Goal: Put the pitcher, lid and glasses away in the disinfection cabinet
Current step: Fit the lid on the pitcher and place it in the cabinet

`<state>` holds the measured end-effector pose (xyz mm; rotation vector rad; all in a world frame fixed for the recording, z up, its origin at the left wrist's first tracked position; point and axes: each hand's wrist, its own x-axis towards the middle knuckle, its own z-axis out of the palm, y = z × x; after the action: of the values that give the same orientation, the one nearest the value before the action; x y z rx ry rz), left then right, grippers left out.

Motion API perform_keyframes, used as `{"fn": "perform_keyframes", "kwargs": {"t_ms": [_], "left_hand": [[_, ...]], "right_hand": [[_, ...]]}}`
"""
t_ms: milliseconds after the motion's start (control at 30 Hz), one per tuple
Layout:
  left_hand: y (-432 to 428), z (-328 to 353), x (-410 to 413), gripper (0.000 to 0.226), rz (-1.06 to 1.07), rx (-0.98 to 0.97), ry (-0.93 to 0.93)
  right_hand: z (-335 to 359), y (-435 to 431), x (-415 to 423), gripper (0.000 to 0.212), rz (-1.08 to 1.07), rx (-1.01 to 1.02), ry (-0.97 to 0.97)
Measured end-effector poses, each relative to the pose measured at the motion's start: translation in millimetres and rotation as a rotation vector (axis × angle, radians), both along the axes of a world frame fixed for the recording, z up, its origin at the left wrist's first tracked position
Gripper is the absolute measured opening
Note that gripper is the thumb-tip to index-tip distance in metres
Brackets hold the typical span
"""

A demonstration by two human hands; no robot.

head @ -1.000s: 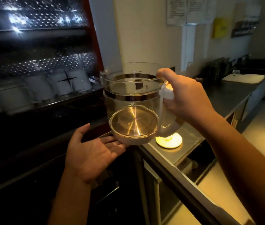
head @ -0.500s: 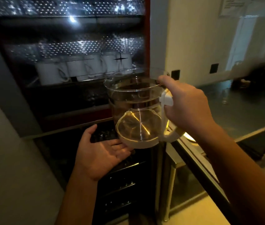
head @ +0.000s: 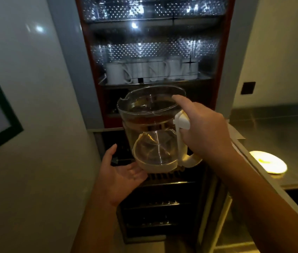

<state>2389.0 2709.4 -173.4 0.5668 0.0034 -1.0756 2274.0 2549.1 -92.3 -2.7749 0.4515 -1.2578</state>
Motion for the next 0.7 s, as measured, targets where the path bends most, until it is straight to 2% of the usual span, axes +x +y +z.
{"fn": "perform_keyframes", "kwargs": {"t_ms": [33, 200, 467, 700], "left_hand": [[4.6, 0.0, -0.1, 0.117, 0.012, 0.003, 0.009], [20.7, -0.7, 4.5, 0.084, 0.092, 0.030, 0.025], [27.1, -5.8, 15.4, 0.065, 0.132, -0.091, -0.033], [17.7, -18.3, 25.3, 0.066, 0.120, -0.158, -0.067]], "right_hand": [[-3.5, 3.7, 3.9, 0.068, 0.016, 0.001, -0.007], [-18.0, 15.5, 19.7, 0.066, 0.083, 0.055, -0.065], [-21.5, 17.2, 35.9, 0.067, 0.166, 0.232, -0.177], [-16.7, 19.7, 43.1, 0.071, 0.217, 0.274, -0.190]]}}
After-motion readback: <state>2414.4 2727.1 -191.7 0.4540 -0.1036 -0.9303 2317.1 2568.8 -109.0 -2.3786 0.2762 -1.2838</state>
